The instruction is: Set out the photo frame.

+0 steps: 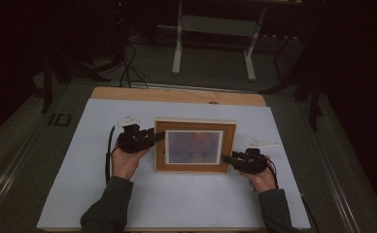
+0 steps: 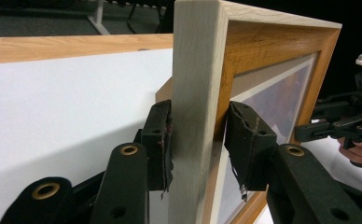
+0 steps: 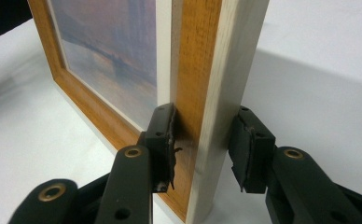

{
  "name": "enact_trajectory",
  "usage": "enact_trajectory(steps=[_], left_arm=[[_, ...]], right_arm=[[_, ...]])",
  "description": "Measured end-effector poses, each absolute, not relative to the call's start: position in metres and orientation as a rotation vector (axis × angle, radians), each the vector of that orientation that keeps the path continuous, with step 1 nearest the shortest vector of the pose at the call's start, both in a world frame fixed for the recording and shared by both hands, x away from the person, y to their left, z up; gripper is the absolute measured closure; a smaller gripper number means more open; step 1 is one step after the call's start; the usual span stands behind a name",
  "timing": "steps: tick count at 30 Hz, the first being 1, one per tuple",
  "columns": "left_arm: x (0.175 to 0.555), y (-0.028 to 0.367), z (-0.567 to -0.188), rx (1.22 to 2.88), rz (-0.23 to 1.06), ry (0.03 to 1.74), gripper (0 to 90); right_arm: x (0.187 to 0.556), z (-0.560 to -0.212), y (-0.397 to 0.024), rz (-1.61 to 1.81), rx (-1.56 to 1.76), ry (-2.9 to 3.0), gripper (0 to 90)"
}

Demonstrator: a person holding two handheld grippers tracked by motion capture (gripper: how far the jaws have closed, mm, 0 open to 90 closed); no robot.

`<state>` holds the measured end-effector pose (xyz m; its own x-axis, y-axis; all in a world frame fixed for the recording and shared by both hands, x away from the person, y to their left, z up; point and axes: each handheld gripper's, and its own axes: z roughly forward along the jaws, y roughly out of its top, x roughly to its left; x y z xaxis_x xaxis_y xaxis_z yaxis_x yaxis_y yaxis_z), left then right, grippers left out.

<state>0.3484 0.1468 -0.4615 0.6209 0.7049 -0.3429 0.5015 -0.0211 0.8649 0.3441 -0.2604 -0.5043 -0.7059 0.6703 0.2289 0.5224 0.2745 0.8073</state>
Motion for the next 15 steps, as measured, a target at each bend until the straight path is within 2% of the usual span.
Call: enact_trajectory(steps=[15], left_arm=[[0.3407, 0.1504, -0.4603, 1.656, 0.198, 1.049, 62.9]], right_arm=[[0.3439, -0.5048, -0.2568, 1.411, 1.115, 2.388, 63.1]])
